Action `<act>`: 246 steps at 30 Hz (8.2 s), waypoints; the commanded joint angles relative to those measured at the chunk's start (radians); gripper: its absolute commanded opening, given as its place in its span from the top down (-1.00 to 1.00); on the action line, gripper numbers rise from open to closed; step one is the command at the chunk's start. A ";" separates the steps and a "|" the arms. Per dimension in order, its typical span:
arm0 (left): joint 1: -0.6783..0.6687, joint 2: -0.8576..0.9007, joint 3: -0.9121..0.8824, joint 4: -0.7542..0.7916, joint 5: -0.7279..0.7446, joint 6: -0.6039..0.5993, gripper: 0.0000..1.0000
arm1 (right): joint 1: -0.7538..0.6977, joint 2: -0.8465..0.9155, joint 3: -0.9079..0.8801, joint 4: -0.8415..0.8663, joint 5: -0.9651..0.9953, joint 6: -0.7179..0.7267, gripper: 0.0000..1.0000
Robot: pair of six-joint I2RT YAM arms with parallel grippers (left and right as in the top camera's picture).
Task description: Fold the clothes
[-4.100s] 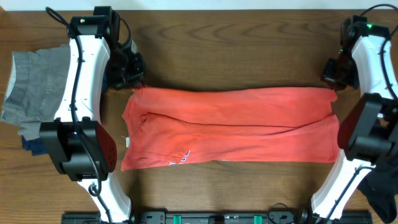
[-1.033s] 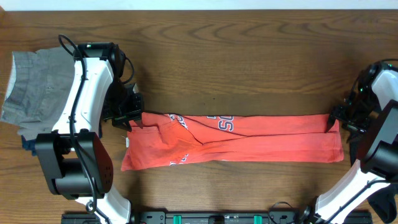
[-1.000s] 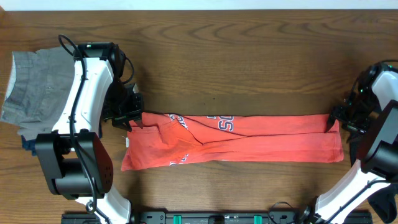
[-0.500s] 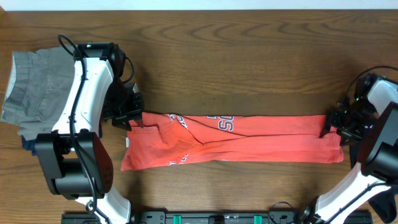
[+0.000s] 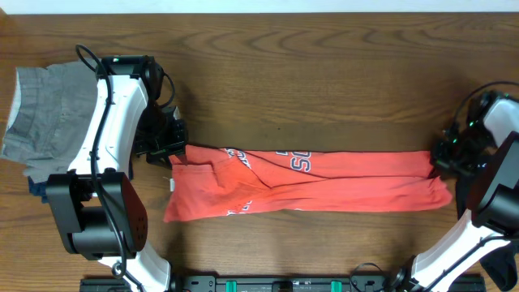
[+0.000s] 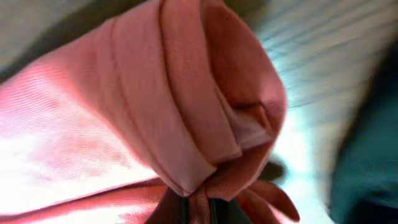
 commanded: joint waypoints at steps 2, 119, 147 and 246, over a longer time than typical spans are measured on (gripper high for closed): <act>0.005 -0.008 -0.001 -0.002 -0.012 -0.006 0.31 | -0.032 -0.003 0.187 -0.119 0.032 0.036 0.97; 0.005 -0.008 -0.001 0.050 -0.005 -0.009 0.31 | 0.836 -0.077 0.056 -0.128 -0.249 0.074 0.59; 0.005 -0.008 -0.001 0.050 -0.005 -0.009 0.31 | 0.921 -0.074 -0.048 0.146 -0.063 0.383 0.98; -0.006 -0.006 -0.552 0.678 0.264 0.060 0.81 | 0.446 -0.350 0.064 -0.170 0.108 0.331 -0.99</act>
